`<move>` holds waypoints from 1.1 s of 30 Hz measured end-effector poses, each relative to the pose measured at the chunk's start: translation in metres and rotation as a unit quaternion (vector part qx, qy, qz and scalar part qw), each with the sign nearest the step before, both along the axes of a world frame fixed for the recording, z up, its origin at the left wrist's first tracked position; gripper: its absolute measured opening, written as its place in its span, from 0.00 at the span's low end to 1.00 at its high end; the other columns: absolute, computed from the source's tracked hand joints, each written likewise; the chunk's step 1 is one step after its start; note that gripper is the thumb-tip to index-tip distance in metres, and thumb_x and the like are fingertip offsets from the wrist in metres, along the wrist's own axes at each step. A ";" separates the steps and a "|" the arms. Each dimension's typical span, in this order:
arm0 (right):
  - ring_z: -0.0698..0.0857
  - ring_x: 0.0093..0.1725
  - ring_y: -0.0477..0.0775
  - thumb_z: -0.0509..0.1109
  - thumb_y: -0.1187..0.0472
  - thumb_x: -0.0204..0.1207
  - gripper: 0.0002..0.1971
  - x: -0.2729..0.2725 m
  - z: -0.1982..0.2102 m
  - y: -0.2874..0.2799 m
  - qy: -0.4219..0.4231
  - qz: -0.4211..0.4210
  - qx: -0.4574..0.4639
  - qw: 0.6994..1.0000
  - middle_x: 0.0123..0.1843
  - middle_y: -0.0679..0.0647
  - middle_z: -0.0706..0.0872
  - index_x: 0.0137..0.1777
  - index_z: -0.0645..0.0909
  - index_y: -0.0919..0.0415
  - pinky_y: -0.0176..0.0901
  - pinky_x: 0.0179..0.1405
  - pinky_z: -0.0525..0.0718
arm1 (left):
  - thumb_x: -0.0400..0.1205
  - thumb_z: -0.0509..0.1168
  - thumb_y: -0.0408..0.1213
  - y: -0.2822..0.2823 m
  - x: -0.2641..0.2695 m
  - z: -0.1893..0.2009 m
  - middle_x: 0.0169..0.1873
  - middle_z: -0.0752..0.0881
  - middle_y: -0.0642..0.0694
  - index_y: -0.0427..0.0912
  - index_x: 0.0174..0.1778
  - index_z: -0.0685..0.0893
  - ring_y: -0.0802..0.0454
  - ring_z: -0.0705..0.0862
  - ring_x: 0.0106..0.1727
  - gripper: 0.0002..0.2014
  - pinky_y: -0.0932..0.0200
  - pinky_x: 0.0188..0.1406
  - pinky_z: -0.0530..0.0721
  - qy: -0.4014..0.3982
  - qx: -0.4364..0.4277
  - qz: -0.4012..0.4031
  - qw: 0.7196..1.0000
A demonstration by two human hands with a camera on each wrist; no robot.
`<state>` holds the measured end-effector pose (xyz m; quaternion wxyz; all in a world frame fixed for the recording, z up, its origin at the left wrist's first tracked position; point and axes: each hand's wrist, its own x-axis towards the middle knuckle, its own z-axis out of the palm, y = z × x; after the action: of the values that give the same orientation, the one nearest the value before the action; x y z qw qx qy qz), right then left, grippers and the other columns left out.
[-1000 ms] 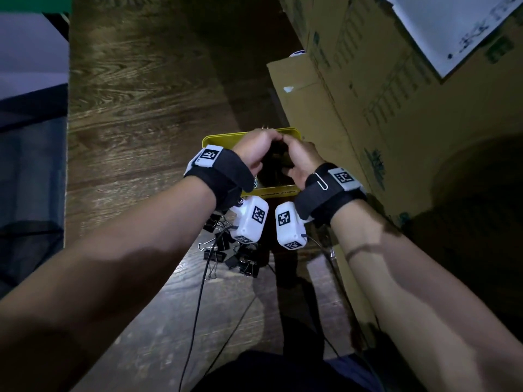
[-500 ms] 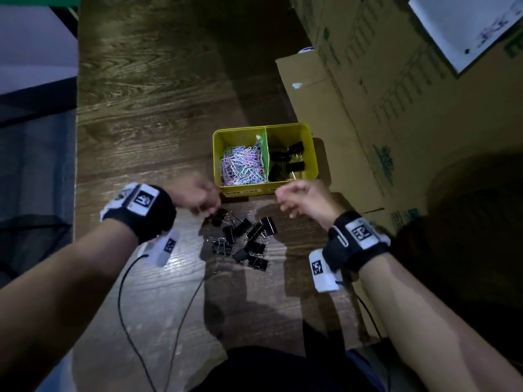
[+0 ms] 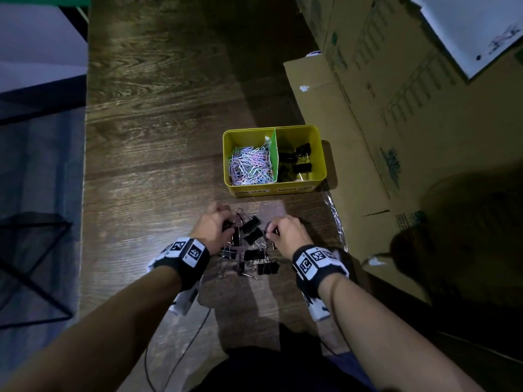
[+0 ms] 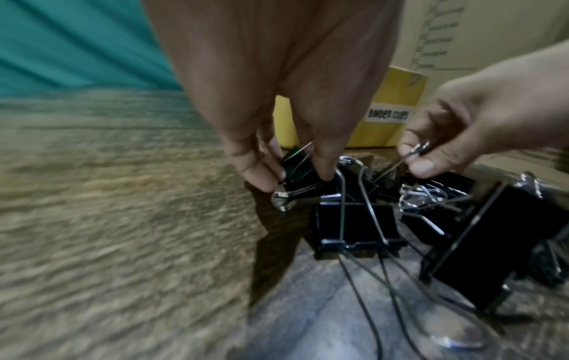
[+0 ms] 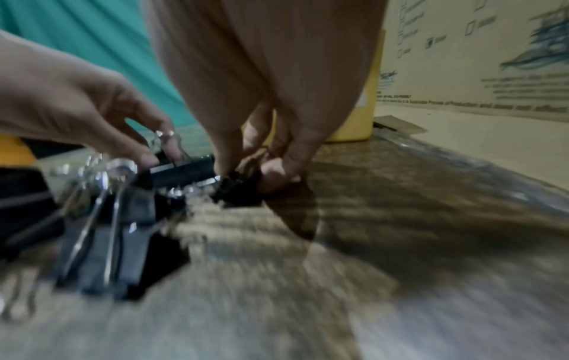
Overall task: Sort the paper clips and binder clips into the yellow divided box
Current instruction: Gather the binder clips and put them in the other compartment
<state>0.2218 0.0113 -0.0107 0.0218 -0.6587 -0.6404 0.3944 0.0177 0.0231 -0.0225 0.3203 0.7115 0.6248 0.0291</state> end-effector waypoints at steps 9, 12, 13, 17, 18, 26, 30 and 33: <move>0.77 0.66 0.58 0.72 0.52 0.76 0.18 0.017 -0.003 -0.024 -0.013 0.056 -0.003 0.998 0.68 0.54 0.72 0.64 0.78 0.56 0.49 0.67 0.76 | 0.73 0.69 0.20 -0.009 -0.033 0.016 0.38 0.83 0.49 0.49 0.43 0.80 0.53 0.82 0.35 0.16 0.64 0.33 0.84 -0.346 -0.066 0.380 0.855; 0.72 0.70 0.61 0.70 0.55 0.77 0.14 0.011 0.000 -0.026 -0.034 0.088 -0.012 0.995 0.68 0.56 0.75 0.61 0.77 0.56 0.49 0.70 0.71 | 0.72 0.62 0.12 -0.016 -0.035 0.021 0.38 0.83 0.47 0.46 0.44 0.81 0.59 0.82 0.31 0.21 0.71 0.25 0.80 -0.363 -0.075 0.400 0.838; 0.75 0.66 0.59 0.69 0.57 0.78 0.12 0.010 0.002 -0.025 -0.019 0.078 -0.016 0.997 0.66 0.56 0.77 0.59 0.76 0.56 0.47 0.66 0.73 | 0.71 0.60 0.10 -0.018 -0.035 0.022 0.37 0.82 0.47 0.45 0.43 0.82 0.58 0.81 0.31 0.22 0.72 0.23 0.78 -0.354 -0.083 0.393 0.844; 0.84 0.46 0.54 0.65 0.65 0.80 0.08 0.019 0.013 -0.021 0.095 -0.063 -0.027 0.993 0.57 0.56 0.84 0.54 0.73 0.52 0.43 0.49 0.80 | 0.69 0.57 0.12 -0.028 -0.032 0.025 0.36 0.82 0.48 0.45 0.41 0.83 0.55 0.77 0.36 0.22 0.71 0.27 0.73 -0.284 -0.089 0.322 0.899; 0.85 0.43 0.56 0.63 0.66 0.81 0.09 0.022 0.018 -0.020 0.117 -0.102 -0.037 0.987 0.53 0.56 0.85 0.54 0.73 0.50 0.47 0.47 0.83 | 0.70 0.60 0.15 -0.032 -0.032 0.026 0.38 0.83 0.49 0.46 0.41 0.83 0.55 0.78 0.36 0.20 0.66 0.31 0.75 -0.261 -0.089 0.301 0.913; 0.71 0.73 0.58 0.64 0.50 0.79 0.18 0.003 0.038 -0.016 0.108 -0.043 -0.066 0.991 0.75 0.57 0.69 0.68 0.73 0.48 0.53 0.71 0.70 | 0.66 0.75 0.59 -0.066 -0.004 0.016 0.42 0.80 0.52 0.53 0.44 0.79 0.51 0.81 0.45 0.20 0.56 0.46 0.80 -0.004 -0.048 0.191 0.980; 0.77 0.68 0.62 0.70 0.32 0.67 0.40 -0.024 0.024 -0.007 -0.070 0.033 -0.046 0.996 0.74 0.61 0.69 0.74 0.68 0.55 0.53 0.65 0.79 | 0.68 0.71 0.62 -0.070 0.008 0.005 0.54 0.83 0.46 0.48 0.56 0.78 0.46 0.81 0.55 0.27 0.49 0.55 0.78 0.096 -0.039 0.160 0.982; 0.78 0.66 0.63 0.71 0.41 0.72 0.36 -0.034 0.015 -0.009 -0.140 0.056 -0.009 0.988 0.70 0.63 0.71 0.74 0.68 0.60 0.53 0.62 0.81 | 0.69 0.70 0.60 -0.070 0.006 -0.001 0.54 0.83 0.45 0.48 0.57 0.78 0.45 0.82 0.54 0.27 0.48 0.55 0.80 0.097 -0.050 0.159 0.981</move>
<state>0.1882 0.0023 0.0043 -0.0966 -0.6706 -0.6695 0.3046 0.0235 -0.0465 -0.0235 0.2847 0.5859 0.7585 -0.0205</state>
